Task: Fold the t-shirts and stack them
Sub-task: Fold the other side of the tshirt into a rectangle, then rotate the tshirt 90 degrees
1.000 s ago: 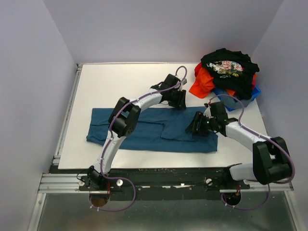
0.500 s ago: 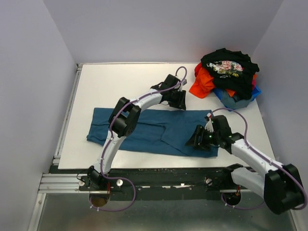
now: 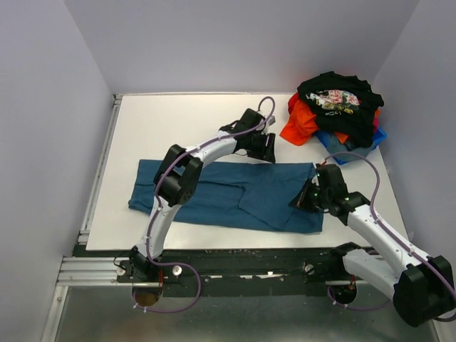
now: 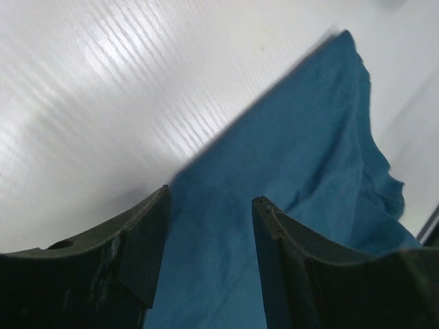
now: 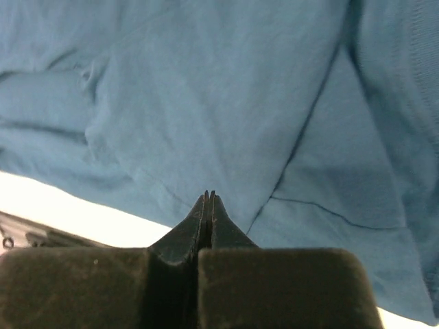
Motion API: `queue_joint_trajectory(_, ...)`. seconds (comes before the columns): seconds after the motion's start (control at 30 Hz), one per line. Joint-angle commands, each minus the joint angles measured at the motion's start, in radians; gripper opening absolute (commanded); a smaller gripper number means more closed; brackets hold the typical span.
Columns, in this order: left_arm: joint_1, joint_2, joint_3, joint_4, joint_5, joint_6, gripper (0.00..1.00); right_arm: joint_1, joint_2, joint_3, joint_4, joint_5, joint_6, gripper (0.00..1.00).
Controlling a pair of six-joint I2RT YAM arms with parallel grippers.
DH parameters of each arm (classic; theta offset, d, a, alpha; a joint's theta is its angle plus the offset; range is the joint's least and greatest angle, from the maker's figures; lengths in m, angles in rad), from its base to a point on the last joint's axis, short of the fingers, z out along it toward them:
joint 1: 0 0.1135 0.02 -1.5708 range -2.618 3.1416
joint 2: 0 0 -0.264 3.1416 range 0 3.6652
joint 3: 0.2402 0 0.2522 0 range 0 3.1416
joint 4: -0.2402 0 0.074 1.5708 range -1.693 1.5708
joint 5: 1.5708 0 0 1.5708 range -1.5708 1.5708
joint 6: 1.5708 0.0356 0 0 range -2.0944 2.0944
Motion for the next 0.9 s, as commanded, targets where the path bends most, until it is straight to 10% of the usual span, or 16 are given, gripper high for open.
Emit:
queue_joint_trajectory(0.0,-0.004,-0.244,-0.113,0.024,-0.044,0.019,0.64,0.005,-0.004,0.035,0.006,0.209,0.073,0.01)
queue_joint_trajectory(0.33,0.117,-0.655,-0.65,0.196,-0.285,-0.091,0.6,0.008,0.238,0.233,-0.028,0.381,0.058,0.01)
queue_joint_trajectory(0.57,0.203,-0.868,-0.928,0.253,-0.475,-0.068,0.04,0.025,0.393,0.328,-0.057,0.426,0.095,0.01)
queue_joint_trajectory(0.87,0.286,-0.858,-1.0,0.202,-0.591,-0.179,0.0,0.025,0.511,0.391,-0.1,0.458,0.153,0.01)
